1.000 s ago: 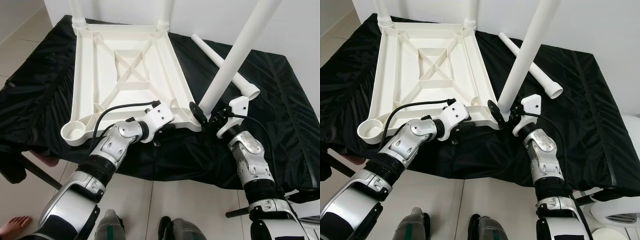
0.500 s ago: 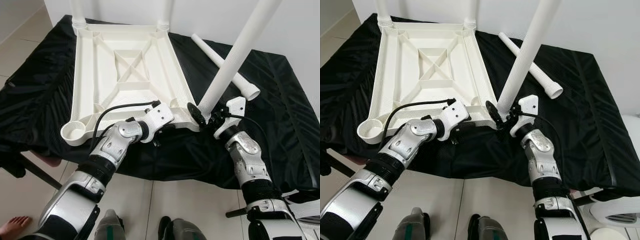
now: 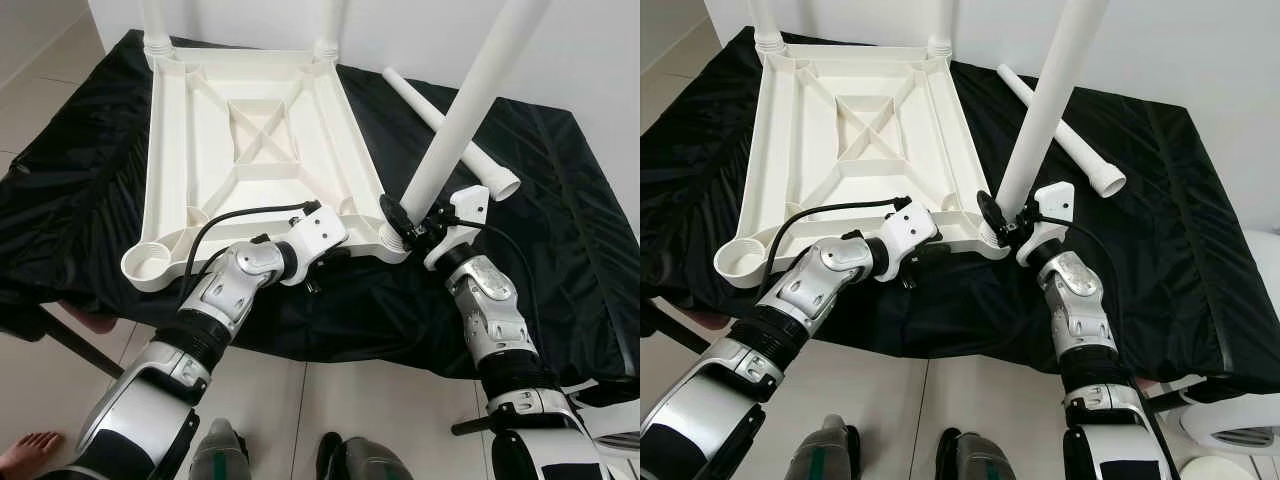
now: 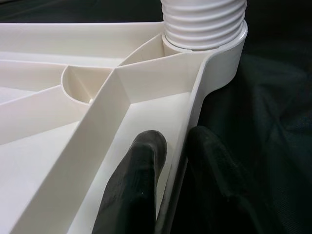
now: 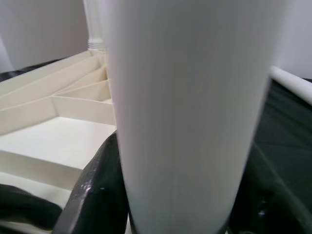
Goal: Building children table
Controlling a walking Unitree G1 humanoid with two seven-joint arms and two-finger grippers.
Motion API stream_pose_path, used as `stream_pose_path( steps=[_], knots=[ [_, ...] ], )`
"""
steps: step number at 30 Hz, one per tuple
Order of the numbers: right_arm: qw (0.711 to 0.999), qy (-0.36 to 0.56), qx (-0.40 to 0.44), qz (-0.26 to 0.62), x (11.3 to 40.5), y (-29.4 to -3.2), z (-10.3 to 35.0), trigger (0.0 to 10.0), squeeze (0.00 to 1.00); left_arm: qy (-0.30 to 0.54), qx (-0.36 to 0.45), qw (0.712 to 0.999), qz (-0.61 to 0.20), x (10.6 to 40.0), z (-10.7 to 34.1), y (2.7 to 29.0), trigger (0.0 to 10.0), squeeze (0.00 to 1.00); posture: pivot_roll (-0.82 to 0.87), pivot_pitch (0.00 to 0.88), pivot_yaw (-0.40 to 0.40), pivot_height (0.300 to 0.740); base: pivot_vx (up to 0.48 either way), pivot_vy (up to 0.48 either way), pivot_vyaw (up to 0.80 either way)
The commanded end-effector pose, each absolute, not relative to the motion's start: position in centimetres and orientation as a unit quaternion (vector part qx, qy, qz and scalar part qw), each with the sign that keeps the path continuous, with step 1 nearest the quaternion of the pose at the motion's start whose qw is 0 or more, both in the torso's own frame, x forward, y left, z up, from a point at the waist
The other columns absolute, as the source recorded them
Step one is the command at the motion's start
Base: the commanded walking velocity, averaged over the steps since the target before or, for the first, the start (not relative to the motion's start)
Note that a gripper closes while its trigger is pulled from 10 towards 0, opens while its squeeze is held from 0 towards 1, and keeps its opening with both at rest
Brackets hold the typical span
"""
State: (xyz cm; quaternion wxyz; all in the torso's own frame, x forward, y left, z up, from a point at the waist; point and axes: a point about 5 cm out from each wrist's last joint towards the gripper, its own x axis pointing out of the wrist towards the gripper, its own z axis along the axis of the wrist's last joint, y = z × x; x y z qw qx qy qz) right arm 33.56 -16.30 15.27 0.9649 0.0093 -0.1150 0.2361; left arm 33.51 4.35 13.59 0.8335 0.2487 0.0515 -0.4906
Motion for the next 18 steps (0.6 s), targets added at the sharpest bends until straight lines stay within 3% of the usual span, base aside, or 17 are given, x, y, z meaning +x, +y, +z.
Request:
stream_pose_path(
  steps=[1, 6, 7, 8, 9, 18],
  knots=[
    [0.966, -0.106, 0.014, 0.236, 33.5, -16.2, 15.0, 0.0, 0.0, 0.045, 0.265, 0.82, -0.505, 33.4, 14.0, 3.7, 10.0, 0.0, 0.04, 0.086, -0.088, 0.74, 0.0, 0.0, 0.0],
    [0.967, -0.105, 0.014, 0.233, 33.4, -16.3, 15.0, 0.0, 0.0, 0.045, 0.264, 0.82, -0.505, 33.4, 14.0, 3.7, 10.0, 0.0, 0.04, 0.086, -0.089, 0.74, 0.0, 0.0, 0.0],
    [0.967, -0.103, 0.015, 0.232, 33.3, -16.3, 14.8, 4.4, 0.0, 0.045, 0.264, 0.82, -0.505, 33.4, 14.0, 3.7, 10.0, 0.0, 0.04, 0.087, -0.09, 0.74, 0.0, 0.0, 0.0],
    [0.967, -0.103, 0.015, 0.232, 33.3, -16.3, 14.8, 4.4, 0.0, 0.045, 0.264, 0.82, -0.505, 33.4, 14.0, 3.7, 10.0, 0.0, 0.04, 0.087, -0.09, 0.74, 0.0, 0.0, 0.0],
    [0.969, -0.098, 0.014, 0.228, 32.9, -16.3, 14.6, 10.0, 0.0, 0.044, 0.264, 0.82, -0.505, 33.4, 14.1, 3.7, 10.0, 0.0, 0.04, 0.089, -0.089, 0.74, 0.0, 0.0, 0.0],
    [0.977, -0.082, 0.027, 0.197, 32.2, -15.7, 14.2, 10.0, 0.0, 0.043, 0.264, 0.82, -0.505, 33.4, 14.1, 3.7, 10.0, 0.0, 0.04, 0.091, -0.093, 0.74, 0.0, 0.0, 0.0]
  ],
)
